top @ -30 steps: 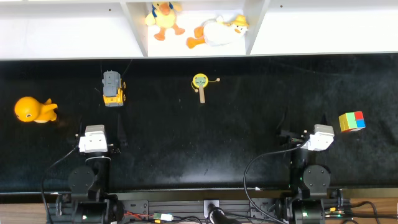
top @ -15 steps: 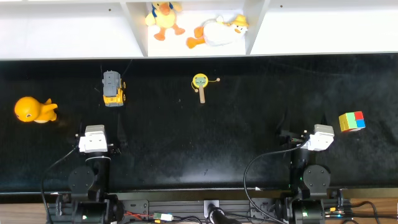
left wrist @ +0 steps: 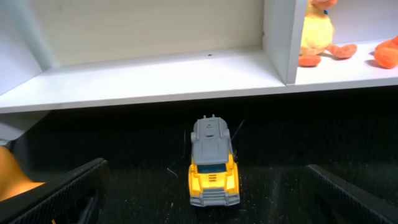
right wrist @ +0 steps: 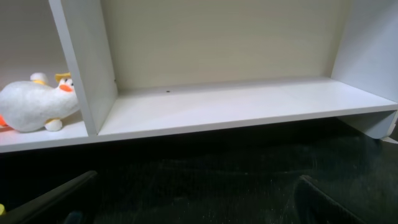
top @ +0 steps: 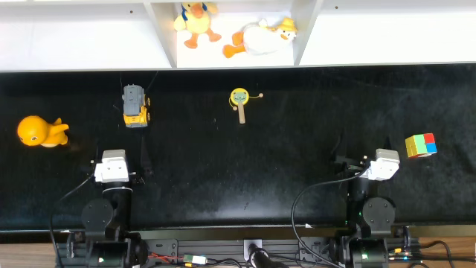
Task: Store Toys
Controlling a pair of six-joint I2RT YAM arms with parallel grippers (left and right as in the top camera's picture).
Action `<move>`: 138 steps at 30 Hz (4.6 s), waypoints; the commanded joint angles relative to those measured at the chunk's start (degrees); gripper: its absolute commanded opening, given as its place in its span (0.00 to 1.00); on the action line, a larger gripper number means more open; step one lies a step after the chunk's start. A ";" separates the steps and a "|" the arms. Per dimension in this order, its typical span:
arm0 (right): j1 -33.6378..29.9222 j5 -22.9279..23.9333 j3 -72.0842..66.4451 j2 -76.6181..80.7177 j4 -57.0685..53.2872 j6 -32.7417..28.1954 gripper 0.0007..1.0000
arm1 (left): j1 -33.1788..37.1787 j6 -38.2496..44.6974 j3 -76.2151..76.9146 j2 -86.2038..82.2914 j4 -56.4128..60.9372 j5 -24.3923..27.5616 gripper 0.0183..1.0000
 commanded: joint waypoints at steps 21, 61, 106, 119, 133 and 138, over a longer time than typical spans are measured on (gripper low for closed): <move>-0.07 -0.24 -0.72 -0.46 0.26 -0.17 0.99 | 9.29 0.83 38.64 22.43 -42.01 13.79 1.00; -0.07 -0.24 -0.72 -0.46 0.26 -0.17 1.00 | 35.56 28.57 57.94 50.88 -54.27 46.16 1.00; -0.07 -0.24 -0.72 -0.46 0.26 -0.17 1.00 | 73.48 64.37 62.84 63.30 -75.65 51.12 1.00; -0.07 -0.24 -0.72 -0.46 0.26 -0.17 1.00 | 72.96 62.84 62.77 70.99 -60.81 45.70 1.00; -0.07 -0.24 -0.72 -0.46 0.26 -0.17 0.99 | 69.66 62.84 62.77 81.37 -52.19 53.24 1.00; -0.07 -0.24 -0.72 -0.46 0.26 -0.17 1.00 | 69.53 61.88 62.79 81.61 -50.01 53.68 1.00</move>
